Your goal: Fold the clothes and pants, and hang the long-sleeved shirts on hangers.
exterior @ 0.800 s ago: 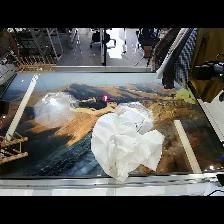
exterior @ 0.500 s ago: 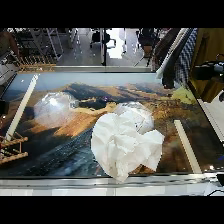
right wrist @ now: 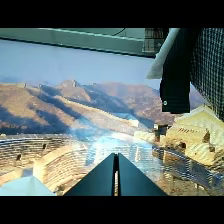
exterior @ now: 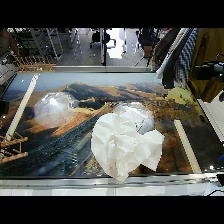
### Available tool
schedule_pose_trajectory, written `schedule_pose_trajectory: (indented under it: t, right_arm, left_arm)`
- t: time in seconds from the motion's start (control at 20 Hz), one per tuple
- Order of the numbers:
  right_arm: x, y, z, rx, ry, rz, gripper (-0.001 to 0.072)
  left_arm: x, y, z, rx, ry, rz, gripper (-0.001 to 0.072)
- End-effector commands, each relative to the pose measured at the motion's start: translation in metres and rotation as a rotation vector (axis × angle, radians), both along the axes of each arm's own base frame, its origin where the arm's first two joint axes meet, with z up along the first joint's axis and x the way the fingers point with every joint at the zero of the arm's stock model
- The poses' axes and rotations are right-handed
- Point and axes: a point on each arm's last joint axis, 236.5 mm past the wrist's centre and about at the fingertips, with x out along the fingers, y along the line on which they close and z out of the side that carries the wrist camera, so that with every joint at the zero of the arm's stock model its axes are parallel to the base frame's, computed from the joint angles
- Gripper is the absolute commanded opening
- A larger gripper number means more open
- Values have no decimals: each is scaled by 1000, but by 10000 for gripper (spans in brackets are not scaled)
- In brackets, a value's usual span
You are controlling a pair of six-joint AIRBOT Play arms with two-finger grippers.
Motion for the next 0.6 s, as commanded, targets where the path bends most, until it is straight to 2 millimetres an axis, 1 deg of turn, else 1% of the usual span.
schedule_pose_trajectory:
  t: [0.0,0.05,0.1,0.15,0.2,0.25,0.3,0.35,0.4,0.45,0.5,0.55]
  right_arm:
    - [4,13,10,109,-41,9,15]
    - [5,22,16,159,-61,30,15]
    - [6,28,20,190,-76,44,15]
    - [7,37,25,253,-87,60,16]
    - [3,49,25,323,-65,83,16]
    - [-5,64,18,363,-15,127,17]
    - [-12,73,7,373,45,161,93]
    - [-21,76,-10,356,125,174,313]
    - [-33,70,-35,295,233,167,444]
    - [-51,64,-62,224,360,181,374]
    - [-71,64,-90,189,490,216,223]
    - [-80,70,-111,226,566,226,216]
  left_arm:
    - [2,-5,-1,-43,-12,25,365]
    - [3,-14,-4,-83,-9,17,365]
    - [5,-29,-9,-130,2,-30,367]
    - [7,-54,-17,-198,24,-119,410]
    - [5,-78,-26,-280,51,-186,544]
    - [0,-103,-40,-372,95,-235,557]
    - [-7,-120,-56,-446,145,-264,534]
    - [-14,-132,-78,-500,189,-272,534]
    - [-19,-142,-100,-536,213,-271,534]
    - [-24,-153,-126,-569,223,-282,535]
    - [-30,-170,-149,-615,228,-295,538]
    - [-38,-194,-172,-677,232,-334,596]
